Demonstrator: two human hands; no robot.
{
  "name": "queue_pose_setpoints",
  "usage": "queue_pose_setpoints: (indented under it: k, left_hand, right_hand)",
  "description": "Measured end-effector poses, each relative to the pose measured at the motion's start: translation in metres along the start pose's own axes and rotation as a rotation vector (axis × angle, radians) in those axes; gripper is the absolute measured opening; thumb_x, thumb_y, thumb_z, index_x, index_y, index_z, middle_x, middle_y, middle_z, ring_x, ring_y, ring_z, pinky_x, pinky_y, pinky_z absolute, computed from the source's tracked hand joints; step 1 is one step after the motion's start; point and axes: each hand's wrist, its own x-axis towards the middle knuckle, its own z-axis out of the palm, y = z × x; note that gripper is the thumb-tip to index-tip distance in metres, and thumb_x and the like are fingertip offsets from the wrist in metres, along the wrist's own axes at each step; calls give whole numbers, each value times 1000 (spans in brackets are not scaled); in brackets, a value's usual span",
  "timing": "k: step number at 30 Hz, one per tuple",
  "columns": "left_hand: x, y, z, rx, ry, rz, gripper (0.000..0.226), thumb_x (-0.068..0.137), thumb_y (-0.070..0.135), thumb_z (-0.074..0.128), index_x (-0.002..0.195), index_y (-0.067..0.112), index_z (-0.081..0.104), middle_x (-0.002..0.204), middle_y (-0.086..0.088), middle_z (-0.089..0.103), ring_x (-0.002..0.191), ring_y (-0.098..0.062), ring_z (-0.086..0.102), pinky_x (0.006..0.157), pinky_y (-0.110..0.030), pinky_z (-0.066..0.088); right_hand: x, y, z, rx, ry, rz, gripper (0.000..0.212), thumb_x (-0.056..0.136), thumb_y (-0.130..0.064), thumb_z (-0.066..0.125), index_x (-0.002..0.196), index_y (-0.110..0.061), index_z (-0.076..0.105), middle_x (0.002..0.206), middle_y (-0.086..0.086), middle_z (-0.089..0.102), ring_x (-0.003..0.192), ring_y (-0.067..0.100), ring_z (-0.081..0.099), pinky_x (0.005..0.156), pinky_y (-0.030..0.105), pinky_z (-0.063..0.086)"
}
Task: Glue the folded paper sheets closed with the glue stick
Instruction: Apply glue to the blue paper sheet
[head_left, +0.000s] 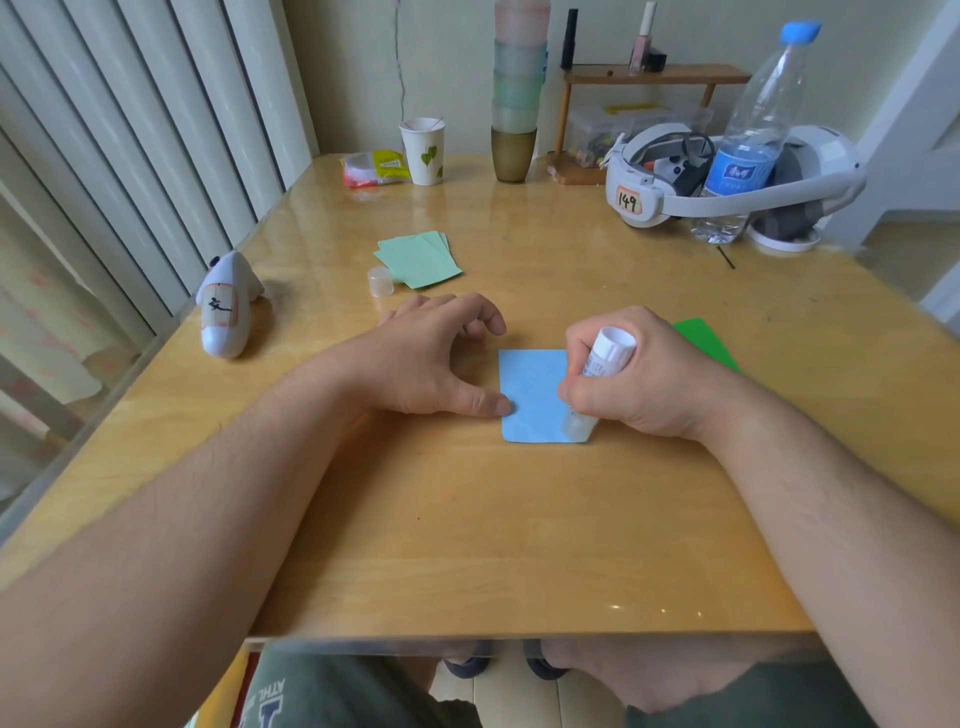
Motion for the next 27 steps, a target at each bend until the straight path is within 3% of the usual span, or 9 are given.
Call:
queue_pose_setpoints:
  k: [5, 9, 12, 16, 19, 22, 25, 27]
  left_hand:
    - [0, 0, -1, 2, -6, 2, 78, 52, 88, 69, 119, 55, 46, 117, 28, 49, 118, -13, 41, 111, -47, 39]
    - [1, 0, -1, -7, -5, 3, 78, 52, 87, 70, 120, 55, 46, 117, 28, 49, 118, -12, 40, 111, -46, 39]
    - [1, -3, -2, -50, -9, 21, 78, 53, 81, 74, 121, 55, 47, 119, 25, 50, 119, -12, 41, 109, -42, 40]
    - [0, -6, -7, -205, -19, 41, 75, 59, 61, 86, 123, 51, 48, 121, 15, 50, 114, -7, 47, 98, -31, 43]
    - [-1, -5, -4, -99, 18, 8, 87, 53, 81, 77, 127, 50, 44, 127, 14, 48, 120, -8, 42, 107, -34, 40]
    - [-1, -4, 0, 69, 35, -60, 106, 48, 97, 63, 136, 46, 38, 137, 13, 43, 134, -15, 34, 117, -42, 32]
    - [-2, -4, 1, 111, 28, -84, 110, 48, 97, 64, 140, 45, 34, 143, 13, 36, 140, -16, 27, 118, -41, 25]
    - [-2, -2, 2, 121, 31, -78, 106, 53, 92, 70, 140, 45, 34, 144, 13, 34, 140, -17, 25, 114, -37, 23]
  right_hand:
    - [2, 5, -3, -13, -10, -1, 19, 67, -20, 66, 58, -14, 50, 54, -8, 39, 54, 10, 34, 52, 28, 29]
    - [4, 5, -4, 107, 77, -49, 22, 64, -24, 68, 57, -12, 50, 59, 12, 42, 60, 16, 40, 56, 31, 30]
    - [8, 1, -11, 282, 221, -54, 27, 61, -31, 69, 58, -12, 50, 61, 8, 45, 62, 15, 42, 58, 28, 33]
    - [25, -12, -11, 58, 296, 16, 21, 73, -25, 73, 69, -16, 54, 64, -2, 49, 63, 14, 42, 59, 33, 35]
    - [40, -24, -6, -117, 265, 26, 22, 78, -26, 75, 73, -15, 57, 59, -9, 51, 59, 12, 41, 55, 29, 37]
    - [50, -31, 4, -197, 197, 24, 22, 77, -28, 75, 73, -14, 58, 61, -5, 56, 60, 11, 43, 57, 29, 40]
    - [53, -27, 16, -171, 196, 45, 23, 77, -26, 74, 72, -13, 56, 62, 2, 56, 59, 11, 43, 56, 29, 39]
    - [51, -22, 23, -148, 197, 53, 23, 77, -23, 74, 70, -13, 54, 57, -4, 50, 58, 11, 40, 54, 29, 37]
